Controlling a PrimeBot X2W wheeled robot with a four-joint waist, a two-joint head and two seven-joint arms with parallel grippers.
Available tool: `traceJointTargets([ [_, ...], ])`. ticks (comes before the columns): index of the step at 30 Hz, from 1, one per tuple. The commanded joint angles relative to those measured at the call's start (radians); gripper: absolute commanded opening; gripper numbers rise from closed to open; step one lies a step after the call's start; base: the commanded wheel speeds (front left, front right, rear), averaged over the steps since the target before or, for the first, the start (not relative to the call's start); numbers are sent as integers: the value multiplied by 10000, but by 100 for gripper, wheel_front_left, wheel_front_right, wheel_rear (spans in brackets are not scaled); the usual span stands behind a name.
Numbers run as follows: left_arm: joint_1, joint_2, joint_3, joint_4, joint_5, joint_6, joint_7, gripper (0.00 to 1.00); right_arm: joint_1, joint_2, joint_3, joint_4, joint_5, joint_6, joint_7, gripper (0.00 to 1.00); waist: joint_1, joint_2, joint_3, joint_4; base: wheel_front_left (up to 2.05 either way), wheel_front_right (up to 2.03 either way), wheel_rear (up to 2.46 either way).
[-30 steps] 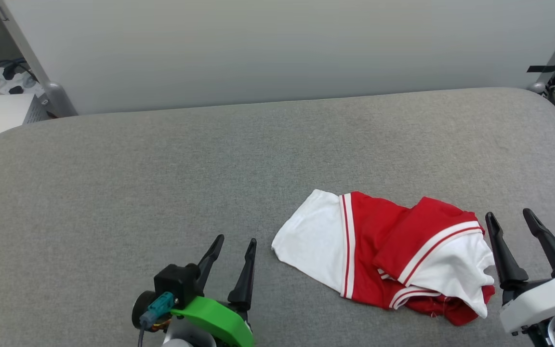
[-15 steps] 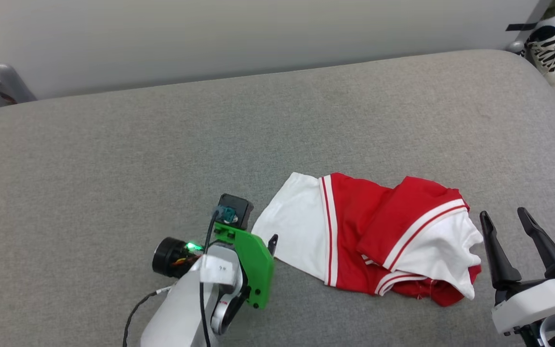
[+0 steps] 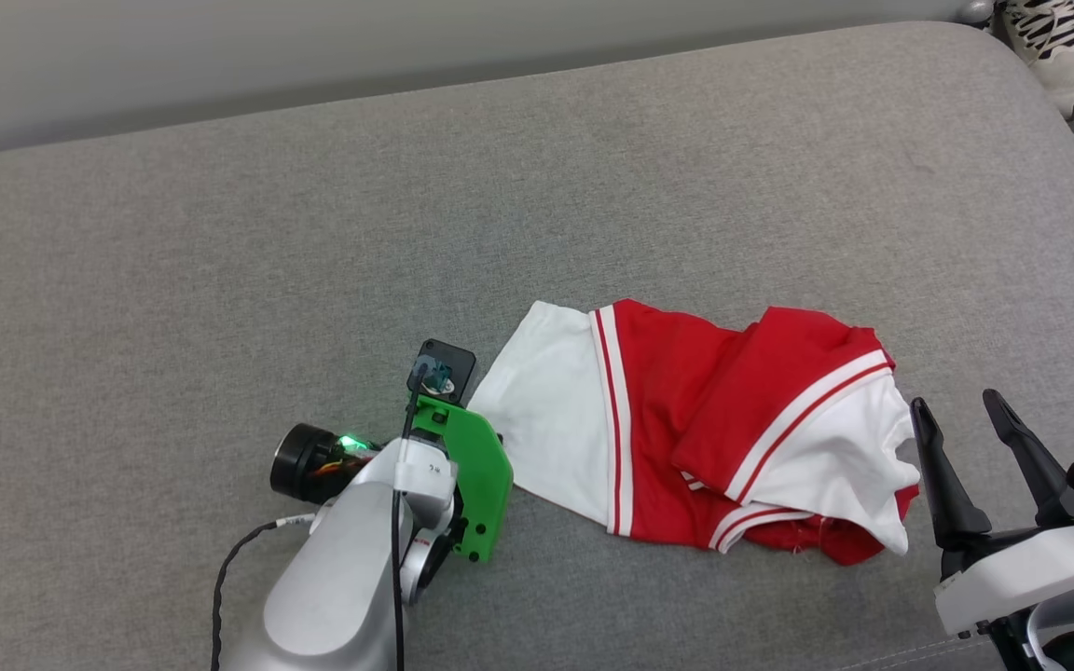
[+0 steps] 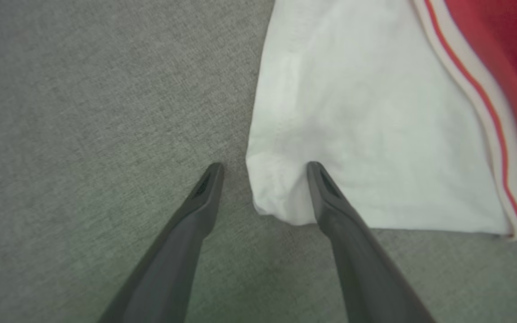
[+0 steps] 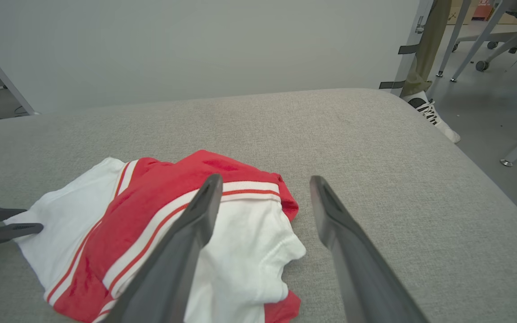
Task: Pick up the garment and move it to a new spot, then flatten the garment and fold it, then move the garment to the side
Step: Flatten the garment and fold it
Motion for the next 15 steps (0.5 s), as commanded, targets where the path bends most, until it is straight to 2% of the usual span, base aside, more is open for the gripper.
traceJointTargets([
  [1,25,42,-29,298,-92,-59,24,0,-194,50,58,43,-86,-7,-71,100,0,-1,123,37,0,0,0],
  [7,203,21,332,528,-580,-74,-694,0,-207,-8,53,155,-137,-7,-43,100,0,-1,-23,333,0,0,0],
  [15,665,279,1297,113,-1447,65,-1597,0,13,-156,73,283,-117,-7,115,100,0,-1,-902,1022,0,0,0],
])
